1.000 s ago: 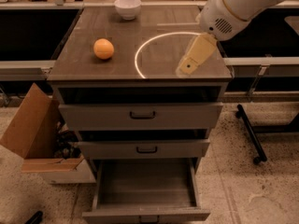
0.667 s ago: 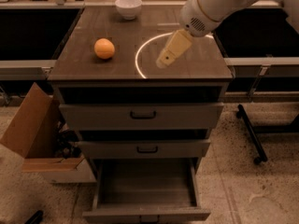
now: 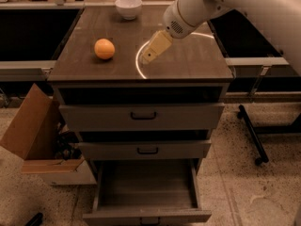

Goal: Place orange into bottom drawer

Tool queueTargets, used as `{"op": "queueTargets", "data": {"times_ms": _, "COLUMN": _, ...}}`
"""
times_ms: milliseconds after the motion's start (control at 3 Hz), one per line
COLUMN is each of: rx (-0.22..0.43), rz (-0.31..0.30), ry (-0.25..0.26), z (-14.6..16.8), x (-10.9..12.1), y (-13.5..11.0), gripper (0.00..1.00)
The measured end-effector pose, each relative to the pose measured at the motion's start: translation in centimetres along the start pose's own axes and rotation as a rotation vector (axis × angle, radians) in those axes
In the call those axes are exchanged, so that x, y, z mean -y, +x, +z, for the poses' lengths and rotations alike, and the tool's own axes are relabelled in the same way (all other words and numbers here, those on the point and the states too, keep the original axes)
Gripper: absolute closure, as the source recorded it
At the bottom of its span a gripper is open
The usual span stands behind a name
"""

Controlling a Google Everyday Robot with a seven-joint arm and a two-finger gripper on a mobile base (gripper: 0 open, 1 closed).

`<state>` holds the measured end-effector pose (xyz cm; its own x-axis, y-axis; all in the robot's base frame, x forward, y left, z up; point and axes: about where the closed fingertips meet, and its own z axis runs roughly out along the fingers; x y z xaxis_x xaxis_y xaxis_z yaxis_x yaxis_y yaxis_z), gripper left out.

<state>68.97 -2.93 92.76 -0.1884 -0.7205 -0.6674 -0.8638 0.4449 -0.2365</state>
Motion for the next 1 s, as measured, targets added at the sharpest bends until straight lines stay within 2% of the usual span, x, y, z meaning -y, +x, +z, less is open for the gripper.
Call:
{"op": "queueTargets", "data": {"times_ms": 333, "rx": 0.093, "rz": 0.004, "ry": -0.087, "z": 5.1, "x": 0.7, "y": -1.9, "gripper": 0.0}}
{"op": "queueTargets", "data": {"times_ms": 667, "rx": 0.15, "rz": 0.021, "ry": -0.138, "z": 8.3, "x": 0.9, "y": -2.8, "gripper": 0.0}}
{"op": "queueTargets", "data": {"times_ms": 1000, "rx": 0.186, "rz": 0.036, "ry": -0.162, "z": 11.3, "x": 0.6, "y": -4.0, "gripper": 0.0}}
